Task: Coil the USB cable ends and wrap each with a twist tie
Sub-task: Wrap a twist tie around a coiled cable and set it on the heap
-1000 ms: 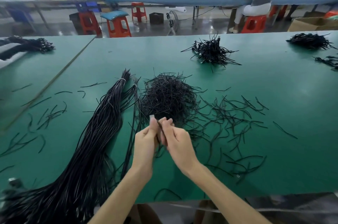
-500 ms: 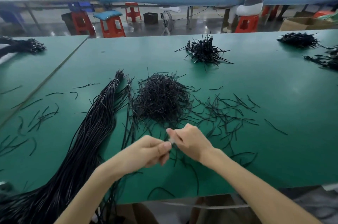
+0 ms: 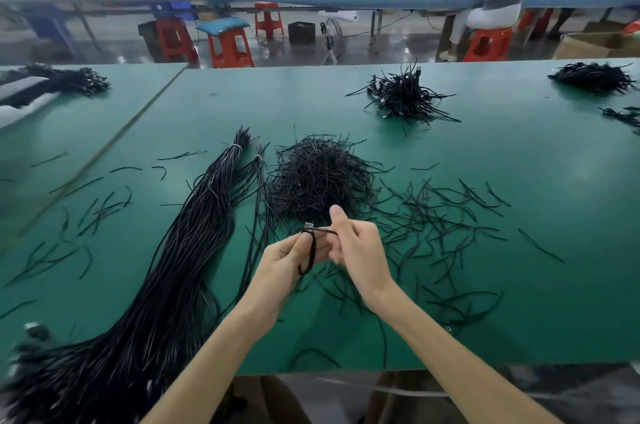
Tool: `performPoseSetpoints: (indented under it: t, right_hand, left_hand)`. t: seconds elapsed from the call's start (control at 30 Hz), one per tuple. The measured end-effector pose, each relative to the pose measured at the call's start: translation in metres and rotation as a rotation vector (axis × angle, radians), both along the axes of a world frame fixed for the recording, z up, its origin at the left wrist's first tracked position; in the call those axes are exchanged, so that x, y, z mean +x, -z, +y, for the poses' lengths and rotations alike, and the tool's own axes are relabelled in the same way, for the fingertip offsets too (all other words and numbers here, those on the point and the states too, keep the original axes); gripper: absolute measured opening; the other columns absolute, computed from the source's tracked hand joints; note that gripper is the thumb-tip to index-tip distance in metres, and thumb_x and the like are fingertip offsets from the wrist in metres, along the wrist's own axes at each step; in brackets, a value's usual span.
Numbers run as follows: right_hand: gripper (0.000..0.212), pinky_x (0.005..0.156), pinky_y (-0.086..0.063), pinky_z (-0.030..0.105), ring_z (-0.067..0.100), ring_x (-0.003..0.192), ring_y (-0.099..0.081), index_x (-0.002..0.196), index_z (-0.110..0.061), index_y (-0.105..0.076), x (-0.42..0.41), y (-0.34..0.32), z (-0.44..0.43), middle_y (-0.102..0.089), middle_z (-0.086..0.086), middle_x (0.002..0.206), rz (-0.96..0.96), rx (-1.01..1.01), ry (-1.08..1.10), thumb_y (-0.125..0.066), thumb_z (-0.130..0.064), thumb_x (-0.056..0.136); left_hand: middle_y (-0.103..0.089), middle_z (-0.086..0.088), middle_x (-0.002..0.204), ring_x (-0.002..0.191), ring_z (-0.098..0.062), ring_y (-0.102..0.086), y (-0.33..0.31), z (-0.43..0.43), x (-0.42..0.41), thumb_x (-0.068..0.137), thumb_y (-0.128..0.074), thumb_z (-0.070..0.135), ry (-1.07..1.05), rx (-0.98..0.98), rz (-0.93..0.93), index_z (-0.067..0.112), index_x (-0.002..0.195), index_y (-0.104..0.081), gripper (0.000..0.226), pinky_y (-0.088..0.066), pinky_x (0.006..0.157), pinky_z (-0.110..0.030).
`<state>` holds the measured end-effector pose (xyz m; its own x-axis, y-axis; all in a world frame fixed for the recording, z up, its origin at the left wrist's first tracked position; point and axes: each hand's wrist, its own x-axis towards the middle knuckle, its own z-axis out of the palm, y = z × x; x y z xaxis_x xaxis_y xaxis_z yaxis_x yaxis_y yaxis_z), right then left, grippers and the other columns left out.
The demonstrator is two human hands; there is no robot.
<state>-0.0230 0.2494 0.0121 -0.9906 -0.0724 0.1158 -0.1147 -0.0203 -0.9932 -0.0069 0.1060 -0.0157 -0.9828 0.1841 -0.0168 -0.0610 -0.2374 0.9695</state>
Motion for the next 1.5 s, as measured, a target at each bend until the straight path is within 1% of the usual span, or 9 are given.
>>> performPoseSetpoints:
  t: [0.27, 0.47, 0.57, 0.67, 0.8, 0.9, 1.03, 1.3, 1.5]
  right_hand:
    - [0.06, 0.051, -0.027, 0.034, 0.017, 0.048, -0.018, 0.053, -0.017, -0.028, 0.007, -0.018, 0.007, -0.023, -0.004, 0.05, -0.078, -0.135, -0.061, -0.05, -0.035, 0.106]
    - [0.063, 0.051, -0.025, 0.034, 0.016, 0.049, -0.024, 0.067, 0.01, -0.051, 0.016, -0.011, -0.002, -0.033, -0.003, 0.051, -0.003, -0.016, -0.128, -0.051, -0.04, 0.105]
    - [0.06, 0.052, -0.022, 0.034, 0.016, 0.051, -0.024, 0.054, -0.015, -0.04, 0.026, 0.001, -0.008, -0.032, -0.008, 0.051, 0.075, 0.145, -0.119, -0.049, -0.047, 0.104]
    - [0.057, 0.05, -0.026, 0.031, 0.012, 0.049, -0.029, 0.052, -0.028, -0.041, 0.029, 0.008, -0.006, -0.036, -0.009, 0.049, 0.122, 0.274, -0.111, -0.048, -0.045, 0.105]
    - [0.045, 0.057, -0.041, 0.033, 0.013, 0.053, -0.049, 0.068, -0.019, -0.054, 0.03, 0.013, 0.005, -0.057, -0.005, 0.06, 0.201, 0.658, -0.207, -0.048, -0.045, 0.105]
    - [0.034, 0.074, -0.047, 0.048, 0.029, 0.072, -0.059, 0.092, -0.008, -0.056, 0.029, 0.015, 0.003, -0.067, 0.008, 0.082, 0.195, 0.908, -0.256, -0.047, -0.038, 0.106]
    - [0.053, 0.087, -0.052, 0.031, 0.007, 0.087, -0.064, 0.147, -0.026, -0.037, 0.03, 0.014, -0.001, -0.065, -0.008, 0.107, -0.029, 0.527, -0.3, -0.061, -0.034, 0.1]
    - [0.032, 0.062, -0.047, 0.017, -0.001, 0.063, -0.056, 0.117, -0.024, -0.068, 0.019, 0.024, 0.003, -0.067, -0.016, 0.075, -0.089, 0.202, -0.177, -0.077, -0.012, 0.088]
    - [0.043, 0.095, -0.051, 0.022, 0.003, 0.11, -0.062, 0.129, -0.025, -0.06, 0.024, 0.034, 0.005, -0.067, -0.015, 0.117, 0.097, 0.404, -0.193, -0.059, 0.0, 0.094]
  left_hand:
    - [-0.074, -0.006, 0.123, 0.119, -0.024, -0.068, 0.001, -0.012, 0.007, 0.106, -0.044, 0.017, 0.154, -0.251, 0.207, 0.002, 0.127, -0.066, 0.034, -0.051, 0.102, -0.027]
    - [-0.075, -0.013, 0.116, 0.113, -0.021, -0.07, -0.011, 0.005, 0.011, 0.106, -0.039, 0.038, -0.049, 0.276, -0.051, 0.008, 0.116, -0.073, 0.047, -0.056, 0.094, -0.029]
    - [-0.068, -0.01, 0.132, 0.124, -0.018, -0.065, -0.021, 0.01, 0.007, 0.107, -0.034, 0.044, -0.063, 0.429, -0.17, 0.007, 0.131, -0.064, 0.054, -0.057, 0.093, -0.027]
    - [-0.075, -0.002, 0.092, 0.086, -0.016, -0.074, -0.03, 0.011, 0.004, 0.107, -0.041, 0.044, -0.135, 0.52, -0.317, 0.01, 0.115, -0.072, 0.047, -0.055, 0.085, -0.032]
    - [-0.039, 0.011, 0.063, 0.047, -0.007, -0.037, -0.031, 0.006, 0.0, 0.106, -0.045, 0.043, -0.226, 0.639, -0.356, 0.012, 0.1, -0.058, 0.034, -0.043, 0.058, -0.022]
    - [-0.031, 0.01, 0.061, 0.045, -0.007, -0.027, -0.025, 0.004, -0.001, 0.103, -0.047, 0.047, -0.234, 0.547, -0.315, 0.015, 0.089, -0.056, 0.035, -0.035, 0.046, -0.02]
    - [-0.047, 0.005, 0.063, 0.052, -0.01, -0.049, -0.014, 0.002, 0.004, 0.101, -0.05, 0.044, -0.17, 0.471, -0.26, 0.014, 0.086, -0.058, 0.034, -0.05, 0.054, -0.026]
    - [-0.073, -0.018, 0.103, 0.089, -0.028, -0.072, -0.019, 0.0, 0.011, 0.101, -0.052, 0.021, -0.009, 0.217, -0.201, -0.003, 0.115, -0.067, 0.032, -0.059, 0.069, -0.038]
    - [-0.076, -0.017, 0.102, 0.097, -0.031, -0.074, -0.027, -0.018, 0.016, 0.101, -0.06, 0.015, -0.029, -0.3, -0.05, 0.006, 0.105, -0.076, 0.018, -0.062, 0.086, -0.036]
